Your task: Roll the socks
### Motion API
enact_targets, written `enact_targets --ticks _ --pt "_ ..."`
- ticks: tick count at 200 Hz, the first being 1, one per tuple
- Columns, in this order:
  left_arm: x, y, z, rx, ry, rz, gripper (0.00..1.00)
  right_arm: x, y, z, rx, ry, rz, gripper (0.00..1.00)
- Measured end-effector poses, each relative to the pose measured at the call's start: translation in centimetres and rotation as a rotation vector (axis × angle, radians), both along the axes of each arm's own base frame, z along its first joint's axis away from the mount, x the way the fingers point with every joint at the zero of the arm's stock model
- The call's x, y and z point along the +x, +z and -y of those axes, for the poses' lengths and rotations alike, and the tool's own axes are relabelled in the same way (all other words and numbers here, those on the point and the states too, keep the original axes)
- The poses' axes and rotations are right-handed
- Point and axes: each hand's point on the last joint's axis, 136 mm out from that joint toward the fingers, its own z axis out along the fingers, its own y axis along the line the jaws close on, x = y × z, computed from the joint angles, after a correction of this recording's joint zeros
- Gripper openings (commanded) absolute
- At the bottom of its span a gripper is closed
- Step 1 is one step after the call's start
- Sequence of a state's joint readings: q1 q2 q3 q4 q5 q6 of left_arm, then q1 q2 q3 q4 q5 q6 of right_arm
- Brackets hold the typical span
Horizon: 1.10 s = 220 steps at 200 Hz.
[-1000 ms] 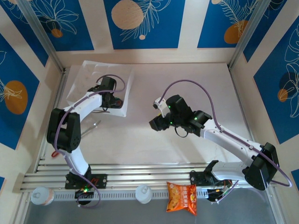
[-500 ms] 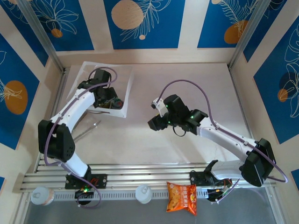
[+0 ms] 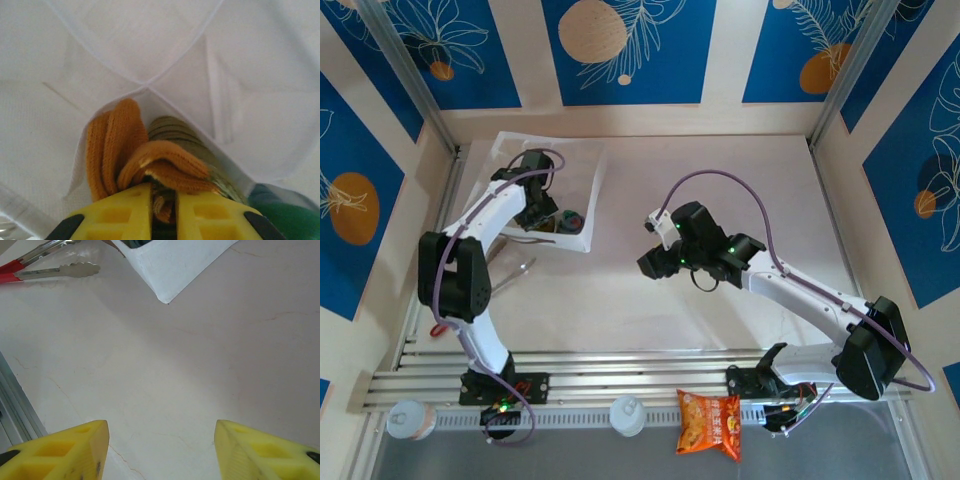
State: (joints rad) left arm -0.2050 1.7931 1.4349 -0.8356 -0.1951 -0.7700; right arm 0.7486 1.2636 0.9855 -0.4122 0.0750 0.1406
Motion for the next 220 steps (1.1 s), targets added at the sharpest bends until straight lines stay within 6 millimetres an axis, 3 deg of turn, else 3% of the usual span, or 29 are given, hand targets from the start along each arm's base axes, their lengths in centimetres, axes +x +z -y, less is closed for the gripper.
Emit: enact_targets --ticks 29,65,97,113,120,148,168,191,220 --pt "-0.7 -0.7 -0.6 0.005 0.016 -0.002 0.22 0.1 0.0 0.1 0.000 -0.003 -0.001 0.57" --pt "-1.1 0.4 -0.4 -0.033 0.039 0.038 0.61 0.4 -0.1 0.3 -0.003 -0.014 -0.003 0.58" --pt "-0.8 3.8 -0.1 -0.084 0.075 0.108 0.88 1.4 0.3 1.1 -0.008 -0.070 0.009 0.65" --pt "-0.1 7.0 0.3 -0.127 0.093 0.191 0.95 2.3 0.9 2.3 -0.007 -0.136 0.030 0.84" --pt "0.0 8.5 0.4 -0.146 0.098 0.229 1.00 2.7 1.4 3.0 -0.003 -0.175 0.040 1.00" --pt "-1.3 14.2 0.7 -0.220 0.085 0.403 1.00 4.4 3.5 8.0 0.022 -0.405 0.063 0.99" --pt "-4.8 16.4 0.1 -0.245 0.065 0.515 1.00 4.7 5.0 12.8 0.027 -0.602 0.097 0.99" --pt "-10.0 15.5 -2.4 -0.173 0.107 0.529 1.00 2.9 5.1 17.1 0.039 -0.751 0.142 0.99" --pt "-15.5 10.9 -6.9 0.061 0.161 0.456 1.00 0.9 1.2 23.0 -0.064 -0.961 0.150 0.99"
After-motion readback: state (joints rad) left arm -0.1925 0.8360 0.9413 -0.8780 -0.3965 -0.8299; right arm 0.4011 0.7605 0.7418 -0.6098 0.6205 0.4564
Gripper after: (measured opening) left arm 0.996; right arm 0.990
